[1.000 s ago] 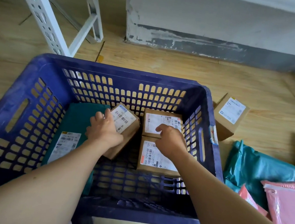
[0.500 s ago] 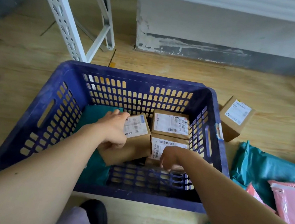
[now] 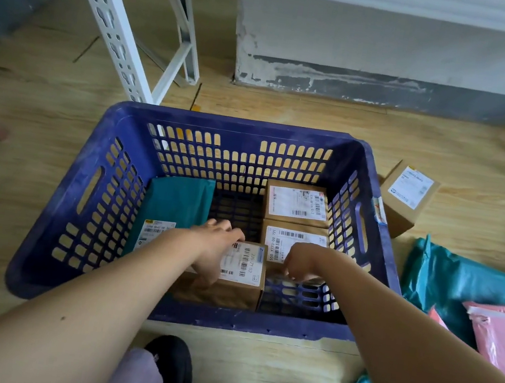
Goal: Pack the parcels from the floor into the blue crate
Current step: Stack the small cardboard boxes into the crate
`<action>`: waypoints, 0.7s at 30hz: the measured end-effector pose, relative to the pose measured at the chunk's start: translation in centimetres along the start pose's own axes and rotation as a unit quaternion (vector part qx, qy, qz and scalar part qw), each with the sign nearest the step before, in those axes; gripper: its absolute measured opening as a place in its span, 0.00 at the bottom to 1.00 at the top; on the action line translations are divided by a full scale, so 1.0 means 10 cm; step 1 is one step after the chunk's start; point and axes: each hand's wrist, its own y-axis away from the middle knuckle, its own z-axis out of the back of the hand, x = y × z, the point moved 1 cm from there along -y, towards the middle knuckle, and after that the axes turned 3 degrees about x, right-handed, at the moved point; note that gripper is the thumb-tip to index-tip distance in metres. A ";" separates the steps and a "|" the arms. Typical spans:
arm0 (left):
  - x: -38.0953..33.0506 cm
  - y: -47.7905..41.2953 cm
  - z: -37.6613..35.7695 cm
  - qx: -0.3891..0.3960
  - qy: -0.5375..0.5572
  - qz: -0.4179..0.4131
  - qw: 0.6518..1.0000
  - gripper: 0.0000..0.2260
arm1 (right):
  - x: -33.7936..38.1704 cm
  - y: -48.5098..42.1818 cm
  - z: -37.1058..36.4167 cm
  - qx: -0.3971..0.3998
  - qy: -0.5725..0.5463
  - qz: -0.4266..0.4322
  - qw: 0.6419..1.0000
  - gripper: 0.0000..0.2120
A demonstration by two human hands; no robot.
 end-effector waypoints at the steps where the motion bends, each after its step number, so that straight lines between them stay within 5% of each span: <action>1: 0.02 0.01 -0.02 -0.001 -0.003 -0.004 1.000 0.45 | 0.00 0.01 0.01 -0.001 -0.005 -0.002 1.000 0.20; 11: -0.38 -0.19 -0.19 -0.129 0.029 -0.073 0.988 0.29 | 0.12 0.28 0.07 -0.020 -0.059 0.005 0.998 0.07; 16: -0.04 -0.18 -0.23 -0.030 0.203 0.110 0.973 0.43 | 0.07 0.28 0.11 -0.049 -0.089 -0.013 0.995 0.09; 21: 0.13 -0.06 -0.33 0.063 0.326 0.140 0.933 0.45 | -0.06 0.31 0.18 -0.151 -0.133 -0.075 0.977 0.15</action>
